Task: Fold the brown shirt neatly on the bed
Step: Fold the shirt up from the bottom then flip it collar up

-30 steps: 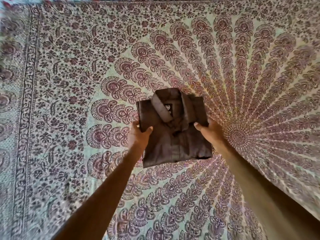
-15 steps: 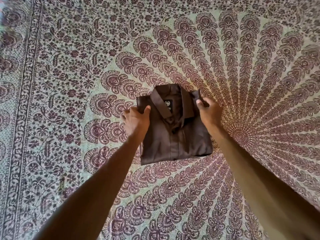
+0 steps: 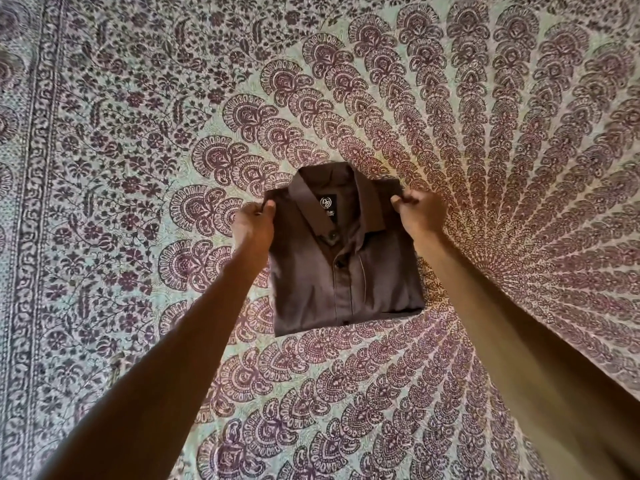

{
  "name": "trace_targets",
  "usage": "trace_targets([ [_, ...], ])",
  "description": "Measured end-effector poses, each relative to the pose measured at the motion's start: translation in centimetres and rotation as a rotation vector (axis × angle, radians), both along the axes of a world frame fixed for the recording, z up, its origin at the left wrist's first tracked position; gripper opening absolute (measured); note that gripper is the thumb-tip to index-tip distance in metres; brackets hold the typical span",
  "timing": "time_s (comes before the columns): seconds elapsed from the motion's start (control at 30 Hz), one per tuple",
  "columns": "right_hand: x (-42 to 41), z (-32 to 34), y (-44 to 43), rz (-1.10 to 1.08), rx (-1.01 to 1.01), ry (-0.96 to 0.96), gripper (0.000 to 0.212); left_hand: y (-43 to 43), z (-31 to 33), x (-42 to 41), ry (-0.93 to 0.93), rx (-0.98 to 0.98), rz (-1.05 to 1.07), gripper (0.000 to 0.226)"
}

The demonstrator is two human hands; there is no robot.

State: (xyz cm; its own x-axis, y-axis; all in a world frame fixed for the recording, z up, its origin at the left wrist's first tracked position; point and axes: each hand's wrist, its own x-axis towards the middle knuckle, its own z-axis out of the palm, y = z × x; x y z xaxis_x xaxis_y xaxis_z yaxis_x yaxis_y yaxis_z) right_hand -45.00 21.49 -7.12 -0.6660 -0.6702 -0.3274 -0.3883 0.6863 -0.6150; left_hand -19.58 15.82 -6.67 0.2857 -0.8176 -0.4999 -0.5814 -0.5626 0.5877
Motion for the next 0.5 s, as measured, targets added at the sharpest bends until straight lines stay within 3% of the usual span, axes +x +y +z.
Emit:
trace_targets([
  [0.17, 0.2, -0.3, -0.2, 0.032, 0.023, 0.059, 0.019, -0.6, 0.0, -0.1, -0.034, -0.046, 0.038, 0.026],
  [0.27, 0.8, 0.5, -0.1, 0.159, 0.011, 0.329, 0.029, 0.3, 0.3, -0.7, -0.133, -0.154, 0.014, 0.026],
  [0.37, 1.3, 0.0, 0.6, 0.438, -0.208, 0.555, 0.037, 2.8, 0.2, -1.6, -0.332, -0.468, -0.278, 0.043],
  [0.5, 1.0, -2.5, 2.3, 0.699, -0.038, 0.463, 0.055, 6.4, -1.9, -2.4, -0.313, -0.503, -0.616, 0.057],
])
